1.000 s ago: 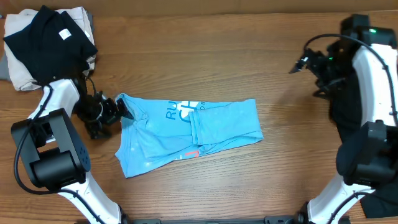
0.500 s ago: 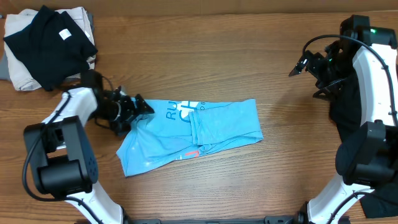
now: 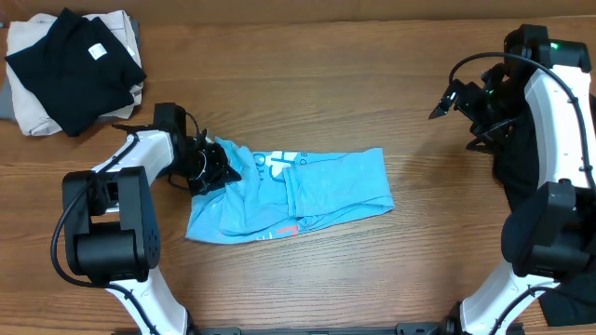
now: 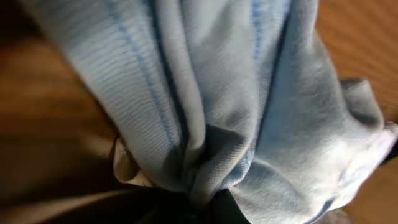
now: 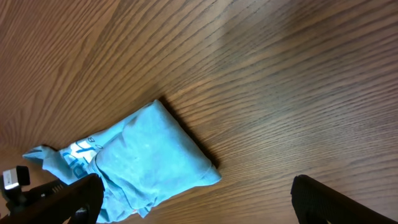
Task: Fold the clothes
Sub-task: 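Grasp the shirt's left end with the left gripper and drag it left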
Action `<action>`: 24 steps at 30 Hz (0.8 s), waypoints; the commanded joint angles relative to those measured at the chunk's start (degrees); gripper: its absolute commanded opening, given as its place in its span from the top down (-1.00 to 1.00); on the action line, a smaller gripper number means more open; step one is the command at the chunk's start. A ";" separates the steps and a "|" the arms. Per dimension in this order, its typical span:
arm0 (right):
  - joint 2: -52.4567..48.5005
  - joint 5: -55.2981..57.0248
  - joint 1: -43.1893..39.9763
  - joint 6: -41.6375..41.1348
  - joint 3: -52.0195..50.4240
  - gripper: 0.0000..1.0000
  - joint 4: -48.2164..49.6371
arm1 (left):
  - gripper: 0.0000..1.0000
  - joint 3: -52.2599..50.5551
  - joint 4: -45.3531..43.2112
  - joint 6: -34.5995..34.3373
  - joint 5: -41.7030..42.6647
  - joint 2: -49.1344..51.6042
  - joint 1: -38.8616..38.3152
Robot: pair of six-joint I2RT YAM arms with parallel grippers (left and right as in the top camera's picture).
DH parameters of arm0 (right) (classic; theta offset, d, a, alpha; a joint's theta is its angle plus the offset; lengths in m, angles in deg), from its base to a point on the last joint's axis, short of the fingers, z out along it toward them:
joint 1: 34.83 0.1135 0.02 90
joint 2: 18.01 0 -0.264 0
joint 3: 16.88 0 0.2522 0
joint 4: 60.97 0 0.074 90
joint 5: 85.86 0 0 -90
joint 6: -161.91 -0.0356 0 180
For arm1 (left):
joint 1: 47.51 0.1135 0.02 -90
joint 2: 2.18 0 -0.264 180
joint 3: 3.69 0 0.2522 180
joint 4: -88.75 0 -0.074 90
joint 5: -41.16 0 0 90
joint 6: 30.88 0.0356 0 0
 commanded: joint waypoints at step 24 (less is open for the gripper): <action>1.25 0.00 0.07 0.72 0.92 -1.00 0.00 | 0.92 44.11 44.44 0.31 -29.31 2.64 9.40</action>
